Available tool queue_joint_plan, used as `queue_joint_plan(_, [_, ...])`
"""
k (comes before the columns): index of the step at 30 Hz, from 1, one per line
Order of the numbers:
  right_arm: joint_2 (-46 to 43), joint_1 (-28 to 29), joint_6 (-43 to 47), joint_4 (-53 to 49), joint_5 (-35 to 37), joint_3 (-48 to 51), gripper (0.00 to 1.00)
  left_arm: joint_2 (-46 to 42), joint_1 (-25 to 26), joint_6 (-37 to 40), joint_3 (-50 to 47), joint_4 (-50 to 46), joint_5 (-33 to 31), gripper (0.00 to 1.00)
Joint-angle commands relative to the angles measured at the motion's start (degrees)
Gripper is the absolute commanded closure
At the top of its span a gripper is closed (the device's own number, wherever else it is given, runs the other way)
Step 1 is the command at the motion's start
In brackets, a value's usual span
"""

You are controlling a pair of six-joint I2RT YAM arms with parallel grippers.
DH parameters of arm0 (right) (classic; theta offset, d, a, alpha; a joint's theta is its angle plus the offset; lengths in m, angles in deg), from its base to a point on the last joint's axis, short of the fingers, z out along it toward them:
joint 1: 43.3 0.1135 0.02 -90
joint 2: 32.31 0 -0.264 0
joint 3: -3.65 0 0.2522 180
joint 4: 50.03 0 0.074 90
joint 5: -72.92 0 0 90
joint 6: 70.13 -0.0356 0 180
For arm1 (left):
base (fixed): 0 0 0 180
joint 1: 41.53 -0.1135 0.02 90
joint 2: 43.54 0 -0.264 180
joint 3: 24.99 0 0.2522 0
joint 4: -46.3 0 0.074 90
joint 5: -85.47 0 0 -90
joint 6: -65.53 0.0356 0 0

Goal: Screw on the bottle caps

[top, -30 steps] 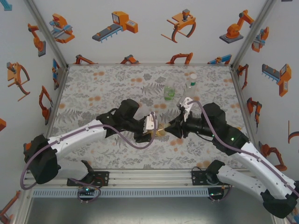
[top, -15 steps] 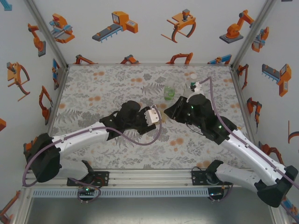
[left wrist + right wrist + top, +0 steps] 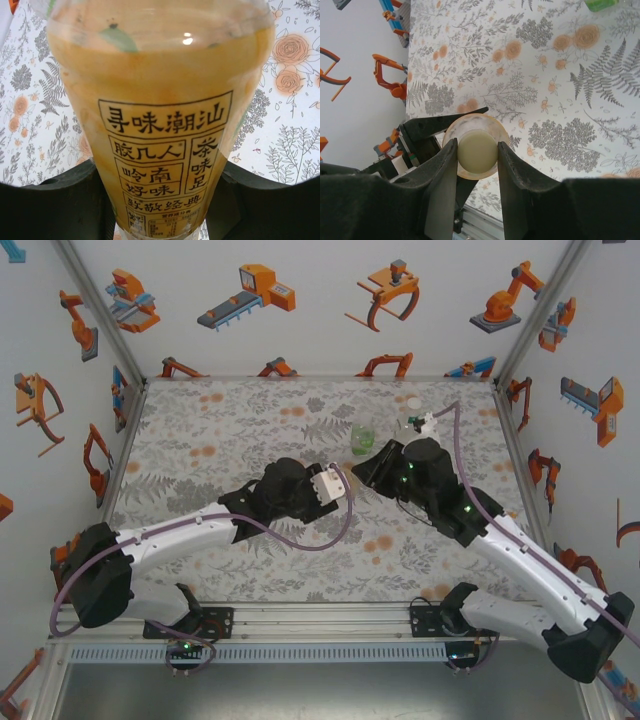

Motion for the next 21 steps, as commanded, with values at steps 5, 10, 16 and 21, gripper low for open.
queue_joint_plan(5, [-6.3,0.0,20.5,8.6,-6.3,0.1,0.56,-1.7,-1.3,-3.3,2.9,-0.5,1.6,1.0])
queue_joint_plan(10, [-10.4,-0.1,32.4,17.6,-12.1,0.5,0.52,-4.4,-1.4,-3.7,4.2,-2.6,10.6,1.0])
queue_joint_plan(16, [-14.4,0.0,46.3,24.9,-26.6,2.4,0.44,-8.0,-1.6,-2.5,4.6,-3.1,31.5,1.0])
queue_joint_plan(21, [-15.6,0.0,50.6,28.2,-38.8,2.7,0.43,-9.3,-1.5,-1.0,5.8,-3.9,46.5,1.0])
